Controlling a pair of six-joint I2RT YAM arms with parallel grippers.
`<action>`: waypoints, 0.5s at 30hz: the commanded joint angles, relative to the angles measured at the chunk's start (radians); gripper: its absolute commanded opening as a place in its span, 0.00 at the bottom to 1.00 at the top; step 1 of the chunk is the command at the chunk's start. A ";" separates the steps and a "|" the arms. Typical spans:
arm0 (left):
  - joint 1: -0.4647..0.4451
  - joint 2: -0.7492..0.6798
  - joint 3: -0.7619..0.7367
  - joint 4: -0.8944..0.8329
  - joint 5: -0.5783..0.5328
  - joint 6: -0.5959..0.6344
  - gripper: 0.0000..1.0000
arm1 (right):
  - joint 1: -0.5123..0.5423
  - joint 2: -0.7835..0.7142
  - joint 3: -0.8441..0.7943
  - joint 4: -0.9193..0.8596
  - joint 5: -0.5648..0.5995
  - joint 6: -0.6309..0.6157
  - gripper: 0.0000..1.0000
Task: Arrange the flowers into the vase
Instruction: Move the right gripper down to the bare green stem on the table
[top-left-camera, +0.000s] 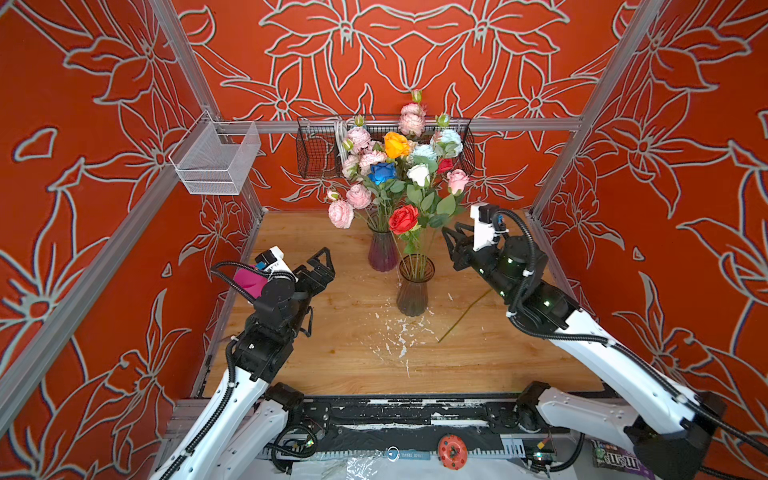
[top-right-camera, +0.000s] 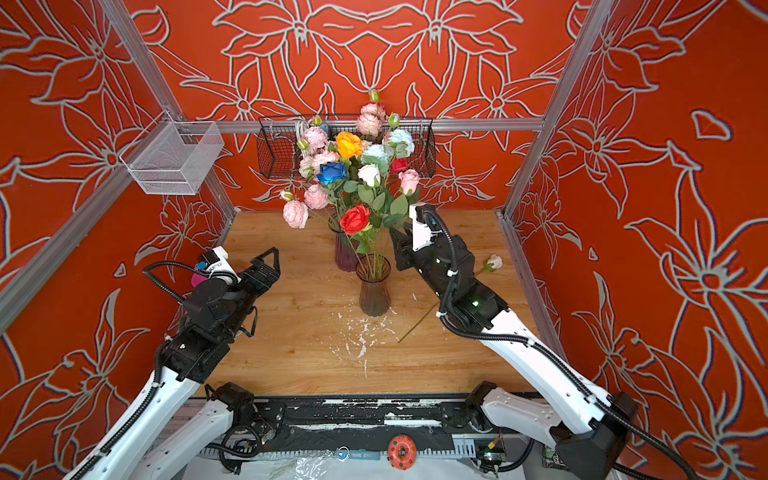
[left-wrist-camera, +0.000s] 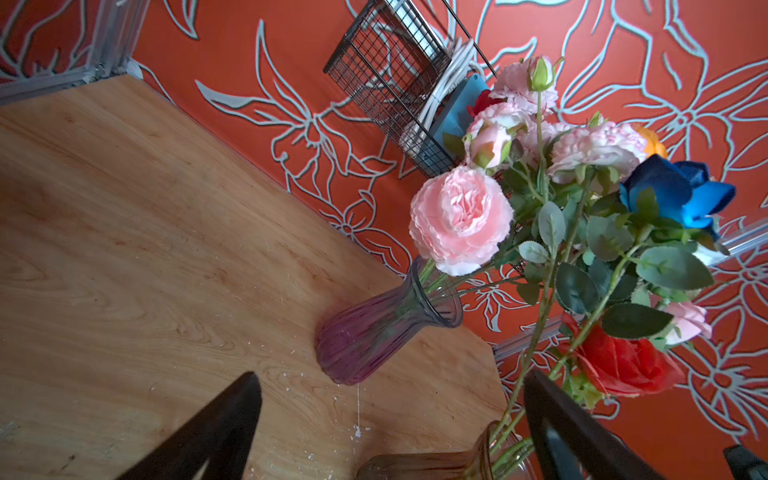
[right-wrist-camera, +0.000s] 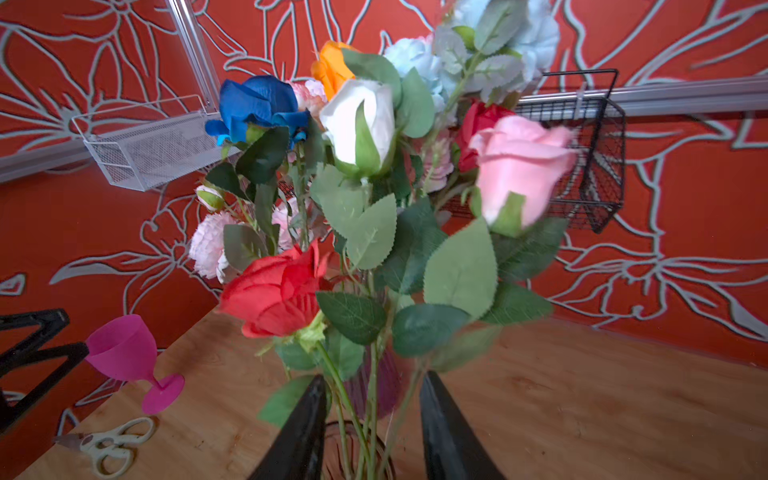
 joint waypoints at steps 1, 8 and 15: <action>0.005 0.014 0.012 0.042 0.086 -0.029 0.98 | 0.003 -0.072 -0.045 -0.174 0.226 0.057 0.42; 0.005 0.141 0.037 0.064 0.252 -0.072 0.98 | -0.241 -0.108 -0.221 -0.360 0.169 0.298 0.50; 0.005 0.266 0.086 0.019 0.329 -0.090 0.98 | -0.436 0.033 -0.279 -0.354 0.014 0.387 0.54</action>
